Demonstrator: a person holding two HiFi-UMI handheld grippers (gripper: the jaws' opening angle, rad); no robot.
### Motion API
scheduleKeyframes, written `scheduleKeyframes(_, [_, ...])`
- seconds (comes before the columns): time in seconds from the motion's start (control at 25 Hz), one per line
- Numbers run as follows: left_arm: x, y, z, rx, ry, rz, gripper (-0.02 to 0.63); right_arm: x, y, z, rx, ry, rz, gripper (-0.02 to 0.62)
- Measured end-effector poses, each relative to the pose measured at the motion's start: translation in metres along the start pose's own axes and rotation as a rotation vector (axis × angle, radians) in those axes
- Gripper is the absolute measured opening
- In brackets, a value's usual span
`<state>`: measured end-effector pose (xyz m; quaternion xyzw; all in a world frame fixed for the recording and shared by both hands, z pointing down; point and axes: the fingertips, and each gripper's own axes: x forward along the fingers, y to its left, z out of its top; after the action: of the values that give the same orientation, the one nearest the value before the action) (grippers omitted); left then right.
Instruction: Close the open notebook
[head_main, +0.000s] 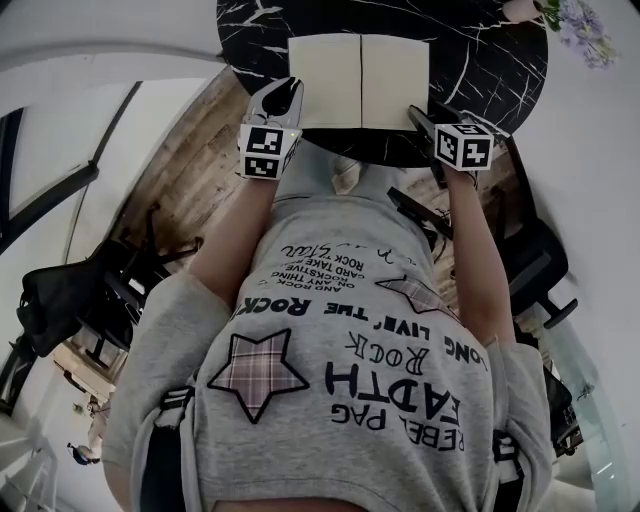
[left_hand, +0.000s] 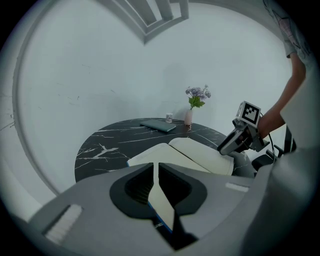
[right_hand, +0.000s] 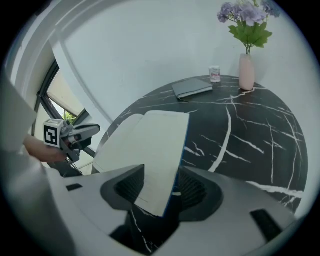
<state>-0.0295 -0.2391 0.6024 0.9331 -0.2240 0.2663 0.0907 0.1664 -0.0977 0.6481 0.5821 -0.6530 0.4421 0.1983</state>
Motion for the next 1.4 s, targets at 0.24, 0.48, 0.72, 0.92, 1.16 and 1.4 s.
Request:
scheduleKeyframes(0.24, [0.006,0.002,-0.019,-0.06,0.061,-0.019,0.025,-0.001,-0.002,0.001,0.056,0.008,0.019,0.184])
scheduleKeyframes(0.48, [0.017,-0.008,-0.036,-0.083,0.145,-0.081,0.037,-0.002,-0.002,0.003,0.092,-0.012,0.065,0.186])
scheduleKeyframes(0.72, [0.025,-0.019,-0.046,-0.077,0.187,-0.126,0.037,0.0,0.001,0.005,0.109,-0.011,0.085,0.186])
scheduleKeyframes(0.92, [0.025,-0.021,-0.048,-0.058,0.185,-0.11,0.037,0.001,-0.001,0.006,0.142,-0.011,0.092,0.186])
scheduleKeyframes(1.16, [0.027,-0.022,-0.049,-0.049,0.184,-0.099,0.037,0.001,-0.003,0.005,0.203,-0.018,0.138,0.184])
scheduleKeyframes(1.4, [0.027,-0.022,-0.048,-0.043,0.181,-0.096,0.037,0.001,-0.001,0.004,0.229,0.02,0.18,0.184])
